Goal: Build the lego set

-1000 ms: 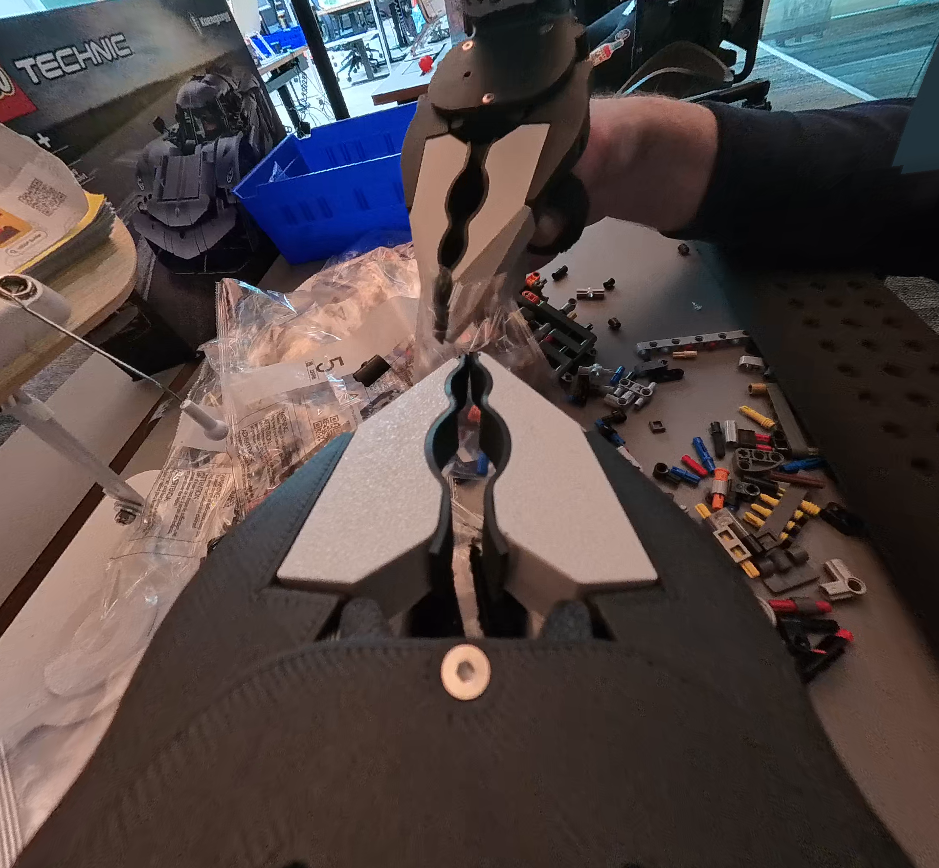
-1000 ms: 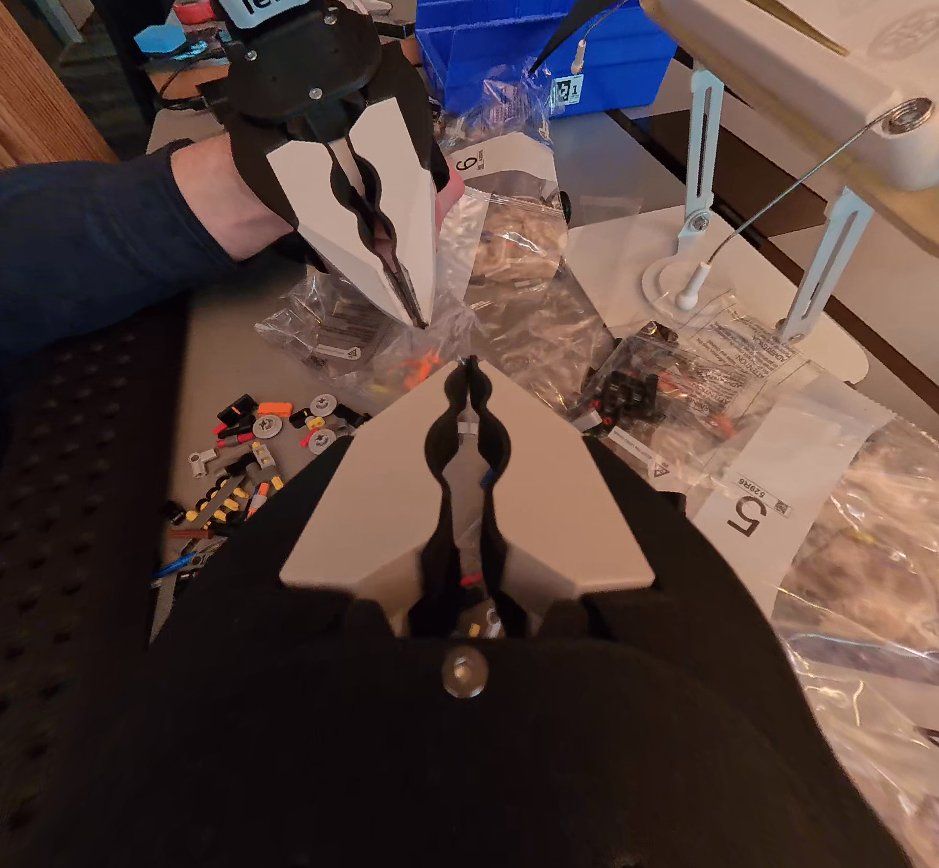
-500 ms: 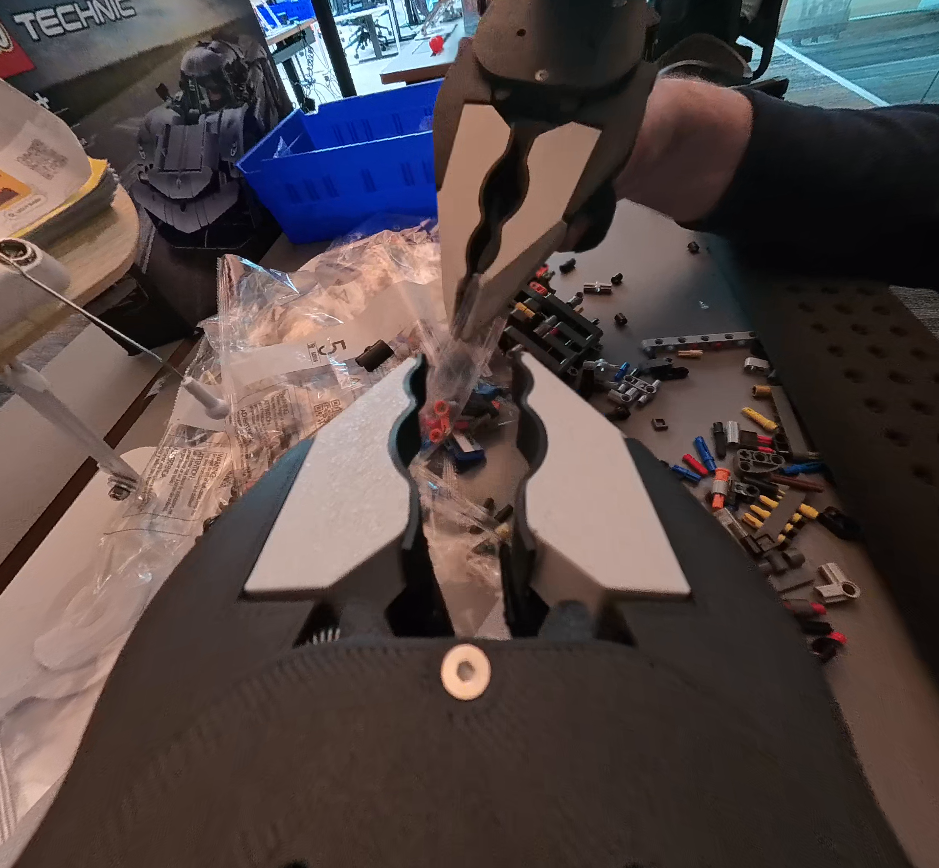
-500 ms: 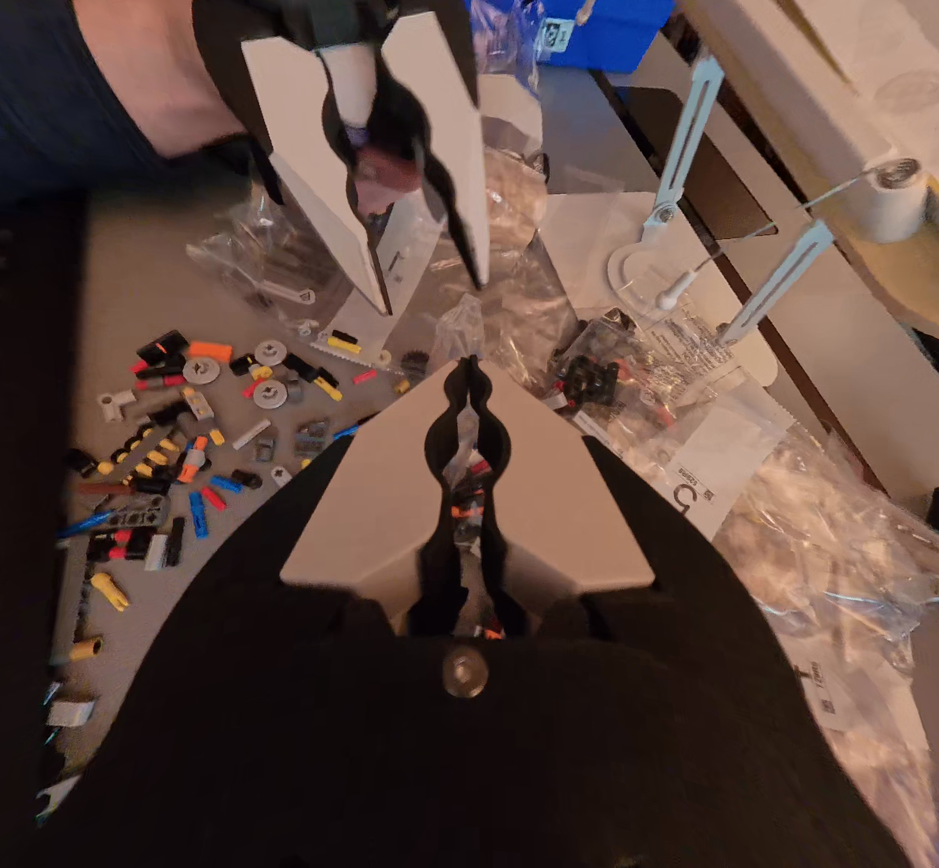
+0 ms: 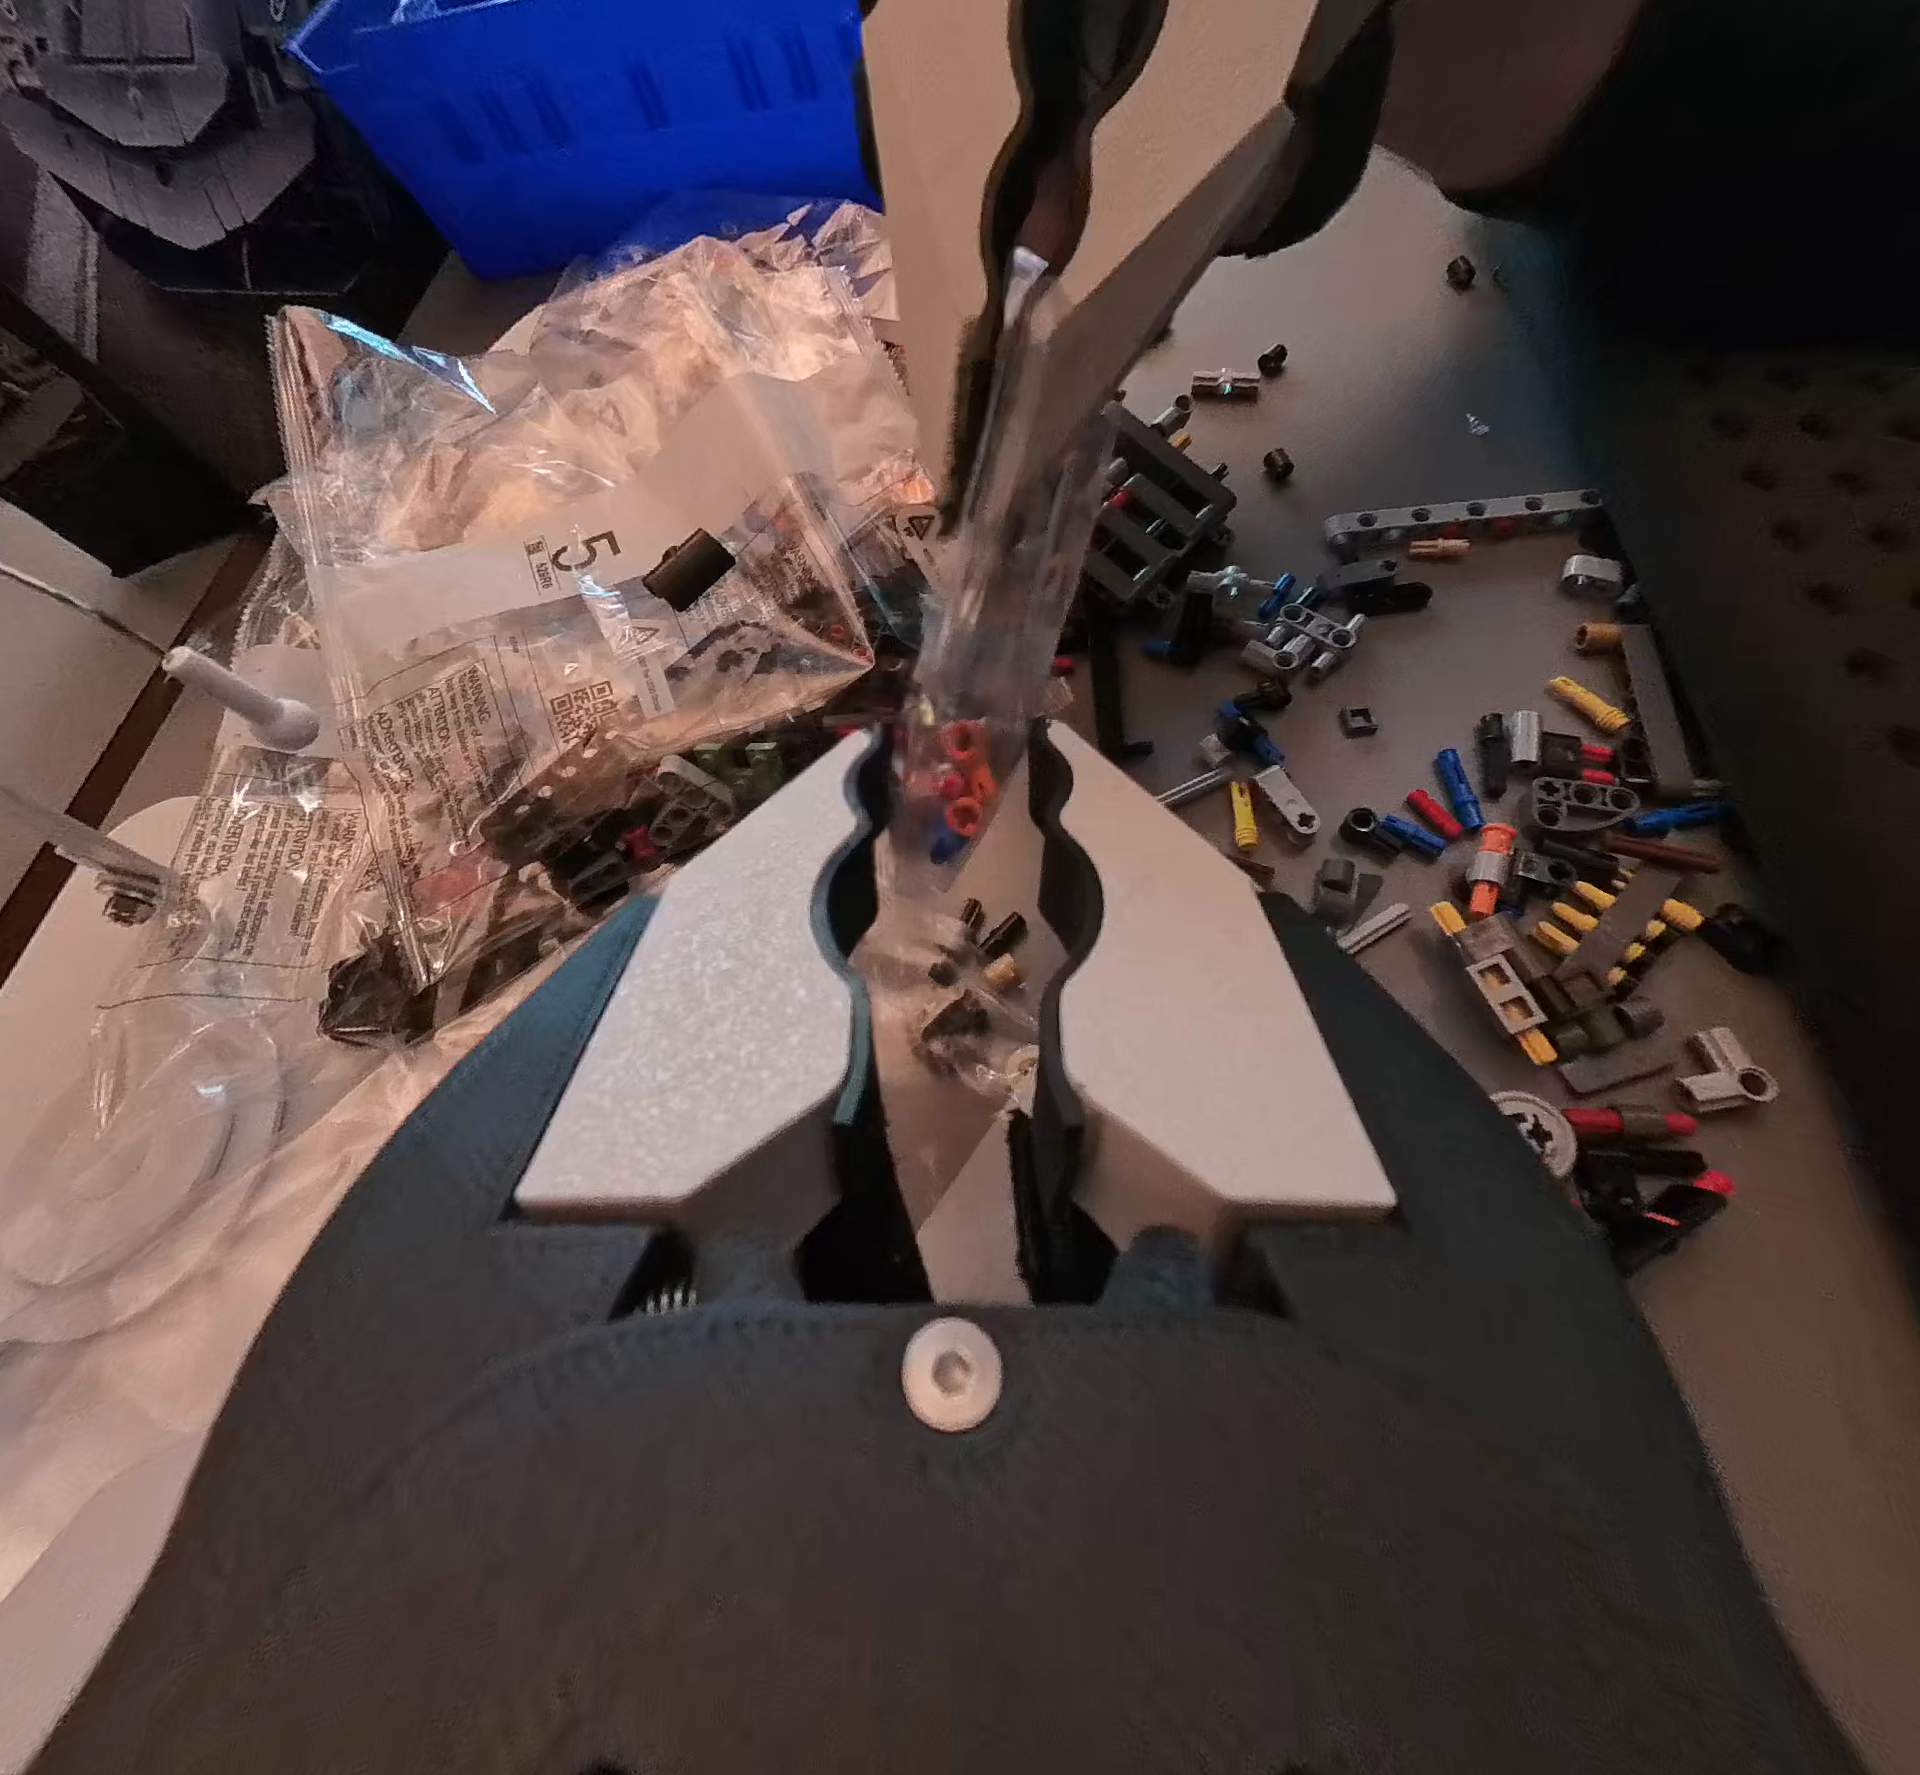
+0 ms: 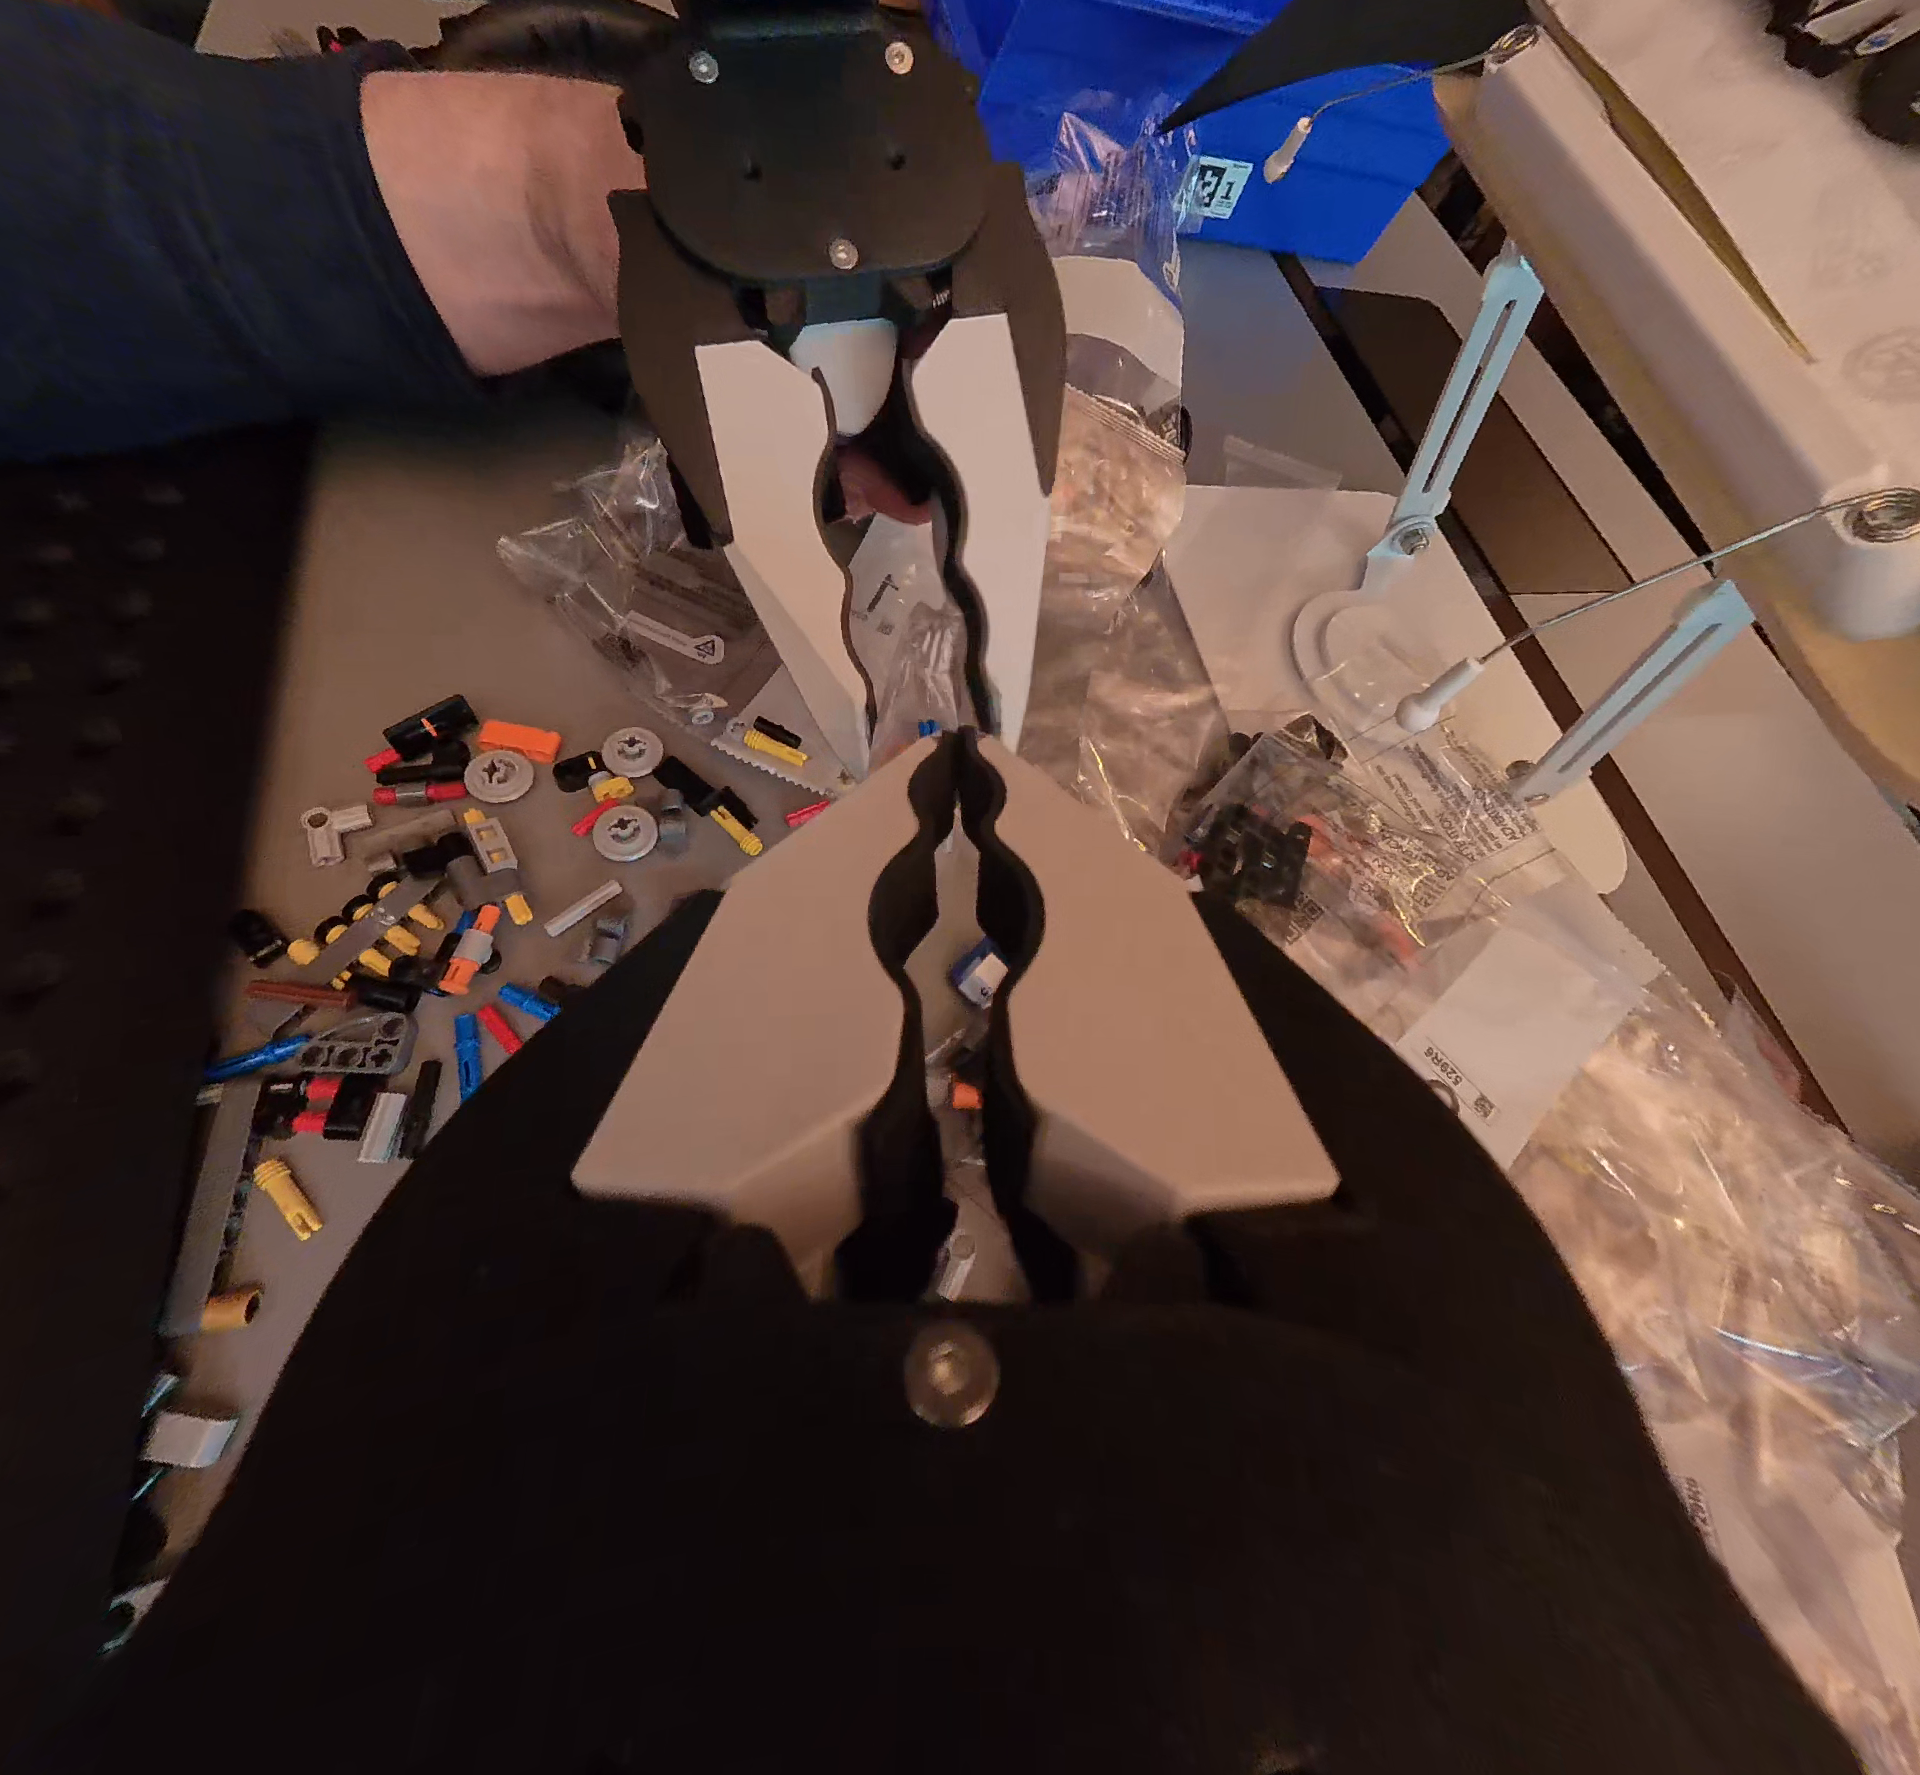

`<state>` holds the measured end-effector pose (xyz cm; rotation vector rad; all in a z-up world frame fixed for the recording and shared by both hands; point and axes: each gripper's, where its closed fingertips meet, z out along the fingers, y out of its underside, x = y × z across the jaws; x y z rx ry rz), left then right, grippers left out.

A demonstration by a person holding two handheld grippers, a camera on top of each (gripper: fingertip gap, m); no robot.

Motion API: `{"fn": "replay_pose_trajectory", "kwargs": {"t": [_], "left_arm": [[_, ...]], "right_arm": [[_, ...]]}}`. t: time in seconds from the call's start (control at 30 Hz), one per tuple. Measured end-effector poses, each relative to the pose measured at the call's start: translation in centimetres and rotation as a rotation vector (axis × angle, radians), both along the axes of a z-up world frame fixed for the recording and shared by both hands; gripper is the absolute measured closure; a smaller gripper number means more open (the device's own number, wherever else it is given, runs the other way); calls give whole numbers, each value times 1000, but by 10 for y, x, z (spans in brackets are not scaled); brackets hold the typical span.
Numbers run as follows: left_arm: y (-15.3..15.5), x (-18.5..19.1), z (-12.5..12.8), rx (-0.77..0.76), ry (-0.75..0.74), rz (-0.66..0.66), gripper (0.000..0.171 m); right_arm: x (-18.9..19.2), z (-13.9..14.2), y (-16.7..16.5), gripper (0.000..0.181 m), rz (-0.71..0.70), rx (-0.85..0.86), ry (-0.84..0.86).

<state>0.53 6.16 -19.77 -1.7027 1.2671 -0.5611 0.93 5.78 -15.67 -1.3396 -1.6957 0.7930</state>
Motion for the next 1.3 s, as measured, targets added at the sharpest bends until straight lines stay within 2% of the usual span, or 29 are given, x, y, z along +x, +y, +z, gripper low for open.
{"fn": "replay_pose_trajectory", "kwargs": {"t": [0.23,0.37,0.43,0.8,0.93,1.1,1.2,1.3], "left_arm": [[4,-6,-4,3,36,35,131],[1,-3,-14,-3,93,16,147],[1,-3,-18,0,113,13,163],[3,-3,-7,26,61,14,166],[6,-5,5,35,-11,26,166],[8,-10,21,33,-117,36,166],[10,-13,20,34,-117,48,166],[13,-16,18,38,-103,68,166]], "right_arm": [[0,-6,-1,181,7,13,-33],[0,-4,-2,181,12,8,-23],[0,-3,-3,181,13,3,-15],[-1,6,0,181,-5,-17,42],[0,16,8,165,-53,-9,93],[3,28,18,163,-102,-10,156],[6,24,21,165,-114,-17,135],[7,12,14,170,-67,-36,76]]}}
